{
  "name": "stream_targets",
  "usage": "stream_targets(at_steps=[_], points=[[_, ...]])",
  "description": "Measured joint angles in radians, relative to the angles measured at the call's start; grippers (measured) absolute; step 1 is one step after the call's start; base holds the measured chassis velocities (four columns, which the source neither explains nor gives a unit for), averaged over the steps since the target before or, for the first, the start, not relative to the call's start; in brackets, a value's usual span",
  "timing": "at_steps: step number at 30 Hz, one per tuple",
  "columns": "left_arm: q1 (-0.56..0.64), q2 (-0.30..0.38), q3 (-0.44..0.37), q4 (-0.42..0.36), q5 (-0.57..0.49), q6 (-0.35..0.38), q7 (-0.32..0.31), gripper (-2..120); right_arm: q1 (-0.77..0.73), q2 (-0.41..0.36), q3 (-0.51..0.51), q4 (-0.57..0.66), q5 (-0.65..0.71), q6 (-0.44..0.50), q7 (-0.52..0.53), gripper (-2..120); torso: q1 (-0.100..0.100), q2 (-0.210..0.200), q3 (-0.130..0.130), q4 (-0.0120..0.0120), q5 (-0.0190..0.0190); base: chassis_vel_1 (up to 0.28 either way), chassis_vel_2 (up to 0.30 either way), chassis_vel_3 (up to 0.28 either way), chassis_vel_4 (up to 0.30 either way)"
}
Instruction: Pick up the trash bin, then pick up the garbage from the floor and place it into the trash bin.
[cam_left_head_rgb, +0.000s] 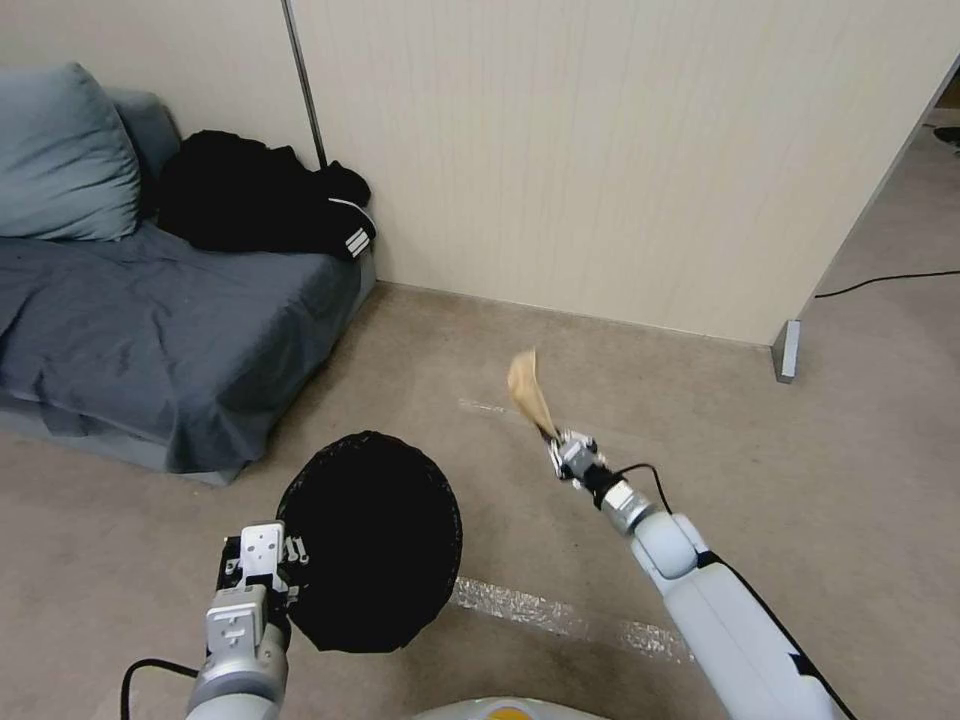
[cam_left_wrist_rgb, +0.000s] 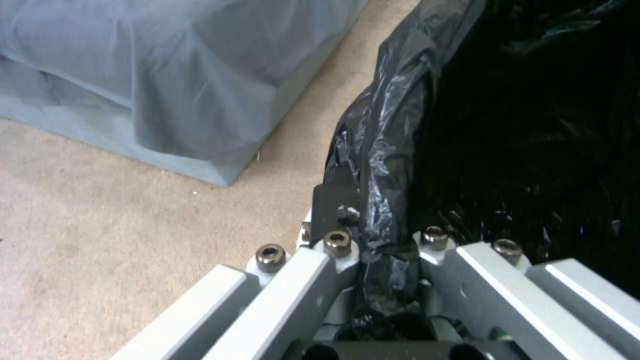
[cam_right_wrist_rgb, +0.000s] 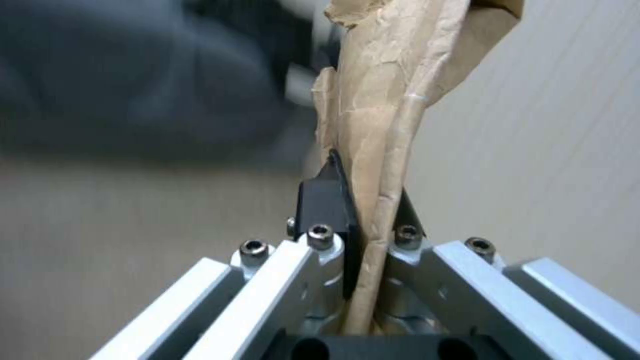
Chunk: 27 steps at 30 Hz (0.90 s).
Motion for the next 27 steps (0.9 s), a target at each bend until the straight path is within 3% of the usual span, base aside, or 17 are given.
stream_targets(at_steps=[1,2,3,4,5,7,13,27], points=[[-0.002,0.002,0.002,0.002,0.0,0.001,0.0,1,-0.029,-0.013,-0.017,0.107,0.05,-0.012,-0.016,0,0.0,0.0,0.0,-0.0002,0.0001,0.0,0.0,0.0,0.0],[-0.002,0.002,0.002,0.002,0.0,0.001,0.0,1,-0.029,-0.013,-0.017,0.107,0.05,-0.012,-0.016,0,0.0,0.0,0.0,-0.0002,0.0001,0.0,0.0,0.0,0.0],[-0.004,0.003,0.005,0.003,0.0,0.002,0.0,1,-0.046,-0.023,-0.036,0.186,0.077,-0.021,-0.026,0,0.0,0.0,0.0,-0.0002,0.0003,0.0,0.0,0.0,0.0],[-0.01,0.005,0.013,0.005,0.0,0.005,0.001,1,-0.077,-0.058,-0.121,0.335,0.137,-0.042,-0.036,0,0.0,0.0,0.0,0.0,0.0003,0.0,0.0,0.0,0.0],[-0.01,0.005,0.013,0.005,0.0,0.005,0.001,1,-0.077,-0.058,-0.121,0.335,0.137,-0.042,-0.036,0,0.0,0.0,0.0,0.0,0.0003,0.0,0.0,0.0,0.0],[-0.014,0.005,0.025,0.006,0.004,0.007,0.001,1,-0.084,-0.121,-0.252,0.422,0.197,-0.081,-0.035,0,0.0,0.0,0.0,-0.0001,0.0003,0.0,0.0,0.0,0.0],[-0.015,0.004,0.032,0.006,0.008,0.008,0.001,1,-0.053,-0.171,-0.42,0.396,0.199,-0.108,-0.028,0,0.0,0.0,0.0,0.0,0.0003,0.0,0.0,0.0,0.0],[-0.014,-0.006,0.049,0.002,0.023,0.007,0.001,1,-0.041,-0.145,-0.453,0.267,0.149,-0.086,-0.036,0,0.0,0.0,0.0,-0.0002,0.0002,0.0,0.0,0.0,0.0]])
